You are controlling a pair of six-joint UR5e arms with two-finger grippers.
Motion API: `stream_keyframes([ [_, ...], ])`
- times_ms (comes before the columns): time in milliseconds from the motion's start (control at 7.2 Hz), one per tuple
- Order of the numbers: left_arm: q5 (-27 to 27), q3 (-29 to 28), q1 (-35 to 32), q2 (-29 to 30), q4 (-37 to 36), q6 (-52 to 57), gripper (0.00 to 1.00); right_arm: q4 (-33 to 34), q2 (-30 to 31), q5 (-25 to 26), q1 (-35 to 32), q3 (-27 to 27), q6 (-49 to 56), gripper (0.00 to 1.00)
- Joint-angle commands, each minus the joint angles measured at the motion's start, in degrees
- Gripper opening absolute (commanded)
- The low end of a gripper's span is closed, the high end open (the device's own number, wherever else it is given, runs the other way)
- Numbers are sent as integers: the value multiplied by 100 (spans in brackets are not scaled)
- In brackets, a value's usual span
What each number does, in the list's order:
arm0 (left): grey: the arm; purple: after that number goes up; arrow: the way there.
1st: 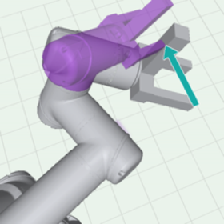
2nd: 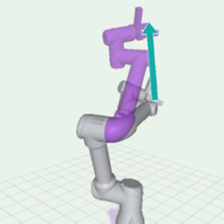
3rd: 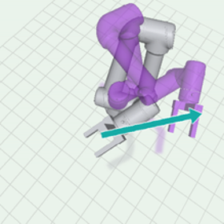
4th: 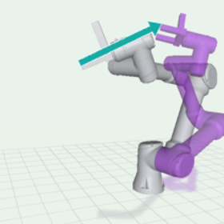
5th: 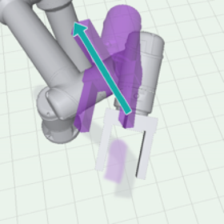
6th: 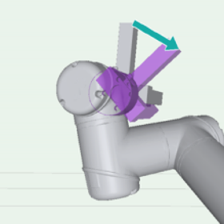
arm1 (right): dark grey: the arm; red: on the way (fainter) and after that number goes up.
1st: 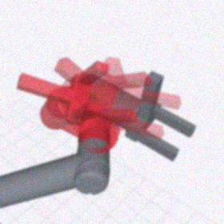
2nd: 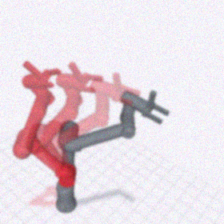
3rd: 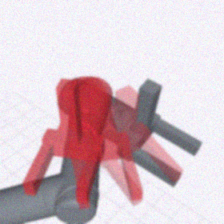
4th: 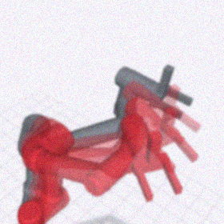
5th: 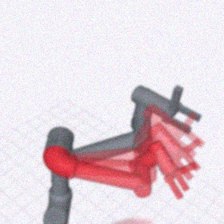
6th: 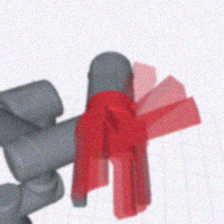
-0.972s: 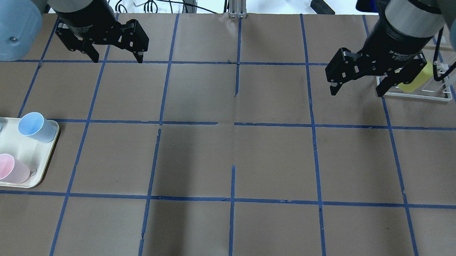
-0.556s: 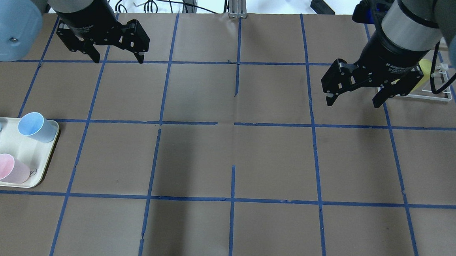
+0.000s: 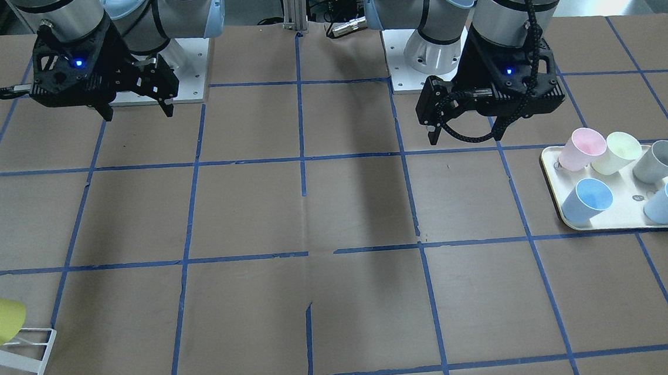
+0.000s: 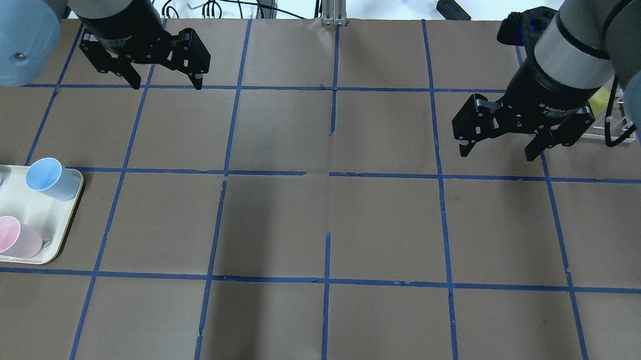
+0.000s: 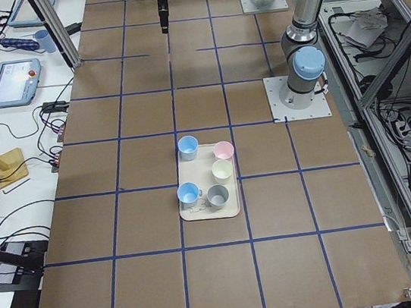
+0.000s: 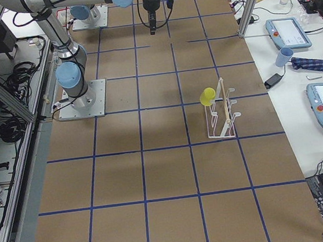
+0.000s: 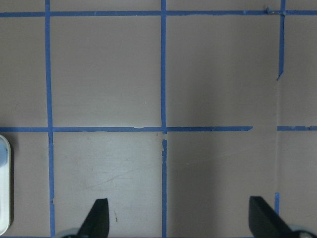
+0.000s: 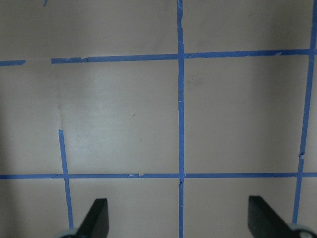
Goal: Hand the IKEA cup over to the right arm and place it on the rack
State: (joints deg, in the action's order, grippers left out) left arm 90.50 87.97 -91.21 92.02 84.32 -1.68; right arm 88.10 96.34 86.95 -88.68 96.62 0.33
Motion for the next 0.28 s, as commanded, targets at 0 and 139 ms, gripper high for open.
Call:
stream_keyframes([
  [0,-6,1,7,0,-3,1,100,14,43,103,0,50,-24,100],
  [139,-6,1,7,0,-3,1,100,14,43,112,0,50,-24,100],
])
